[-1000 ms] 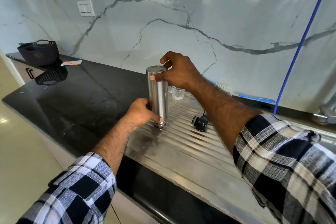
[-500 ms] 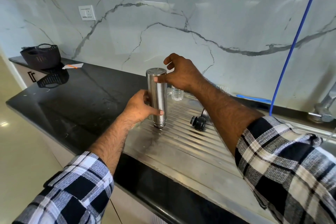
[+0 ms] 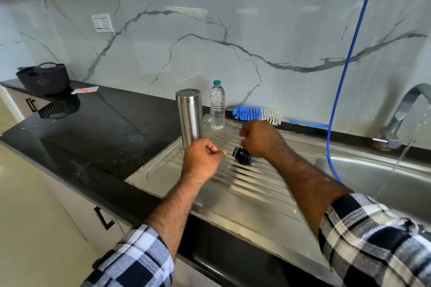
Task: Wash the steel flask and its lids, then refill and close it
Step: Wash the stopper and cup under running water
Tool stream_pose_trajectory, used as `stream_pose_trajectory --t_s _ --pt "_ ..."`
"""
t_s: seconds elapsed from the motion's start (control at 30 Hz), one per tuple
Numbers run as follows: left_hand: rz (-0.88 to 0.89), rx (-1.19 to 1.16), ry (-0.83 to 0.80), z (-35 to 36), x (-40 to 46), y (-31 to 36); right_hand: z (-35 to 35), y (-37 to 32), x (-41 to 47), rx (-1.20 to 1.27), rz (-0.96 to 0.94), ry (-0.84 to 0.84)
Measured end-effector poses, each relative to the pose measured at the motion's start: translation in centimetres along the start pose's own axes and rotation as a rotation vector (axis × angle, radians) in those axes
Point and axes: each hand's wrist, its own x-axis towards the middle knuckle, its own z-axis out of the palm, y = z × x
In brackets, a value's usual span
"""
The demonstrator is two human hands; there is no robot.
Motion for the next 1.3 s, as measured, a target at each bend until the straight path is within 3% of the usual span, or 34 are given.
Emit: stream_pose_trajectory --t_s 0.3,0.43,0.5,0.6,0.77,0.83,1.07,1.3 --pt "-0.034 0.064 -0.059 1.8 1.2 -0.2 2.4 0.2 -0.7 -0.425 -0.206 -0.081" --pt "-0.058 0.051 -0.072 2.0 1.2 -0.3 2.4 0.3 -1.3 -0.434 -0.203 -0.060" --pt "-0.076 0.037 -0.069 2.4 1.1 -0.1 1.3 1.1 -1.9 -0.304 -0.128 -0.043" --pt "-0.065 0.000 -0.104 3.8 0.7 1.3 -1.9 4.2 -3.2 0.112 0.007 0.015" --pt "0.020 -0.111 -0.346 10.9 -1.8 6.0 -6.2 13.5 -7.2 0.762 0.258 0.119" --pt "0.076 -0.145 -0.453 15.3 -3.5 8.5 -7.5 18.1 -9.4 0.916 0.378 0.159" --pt "0.192 -0.267 -0.704 27.9 -7.9 16.0 -9.8 28.2 -13.8 1.055 0.557 0.375" --pt "0.089 -0.479 -0.581 32.6 -6.5 16.6 -9.2 31.6 -11.6 1.032 0.538 0.510"
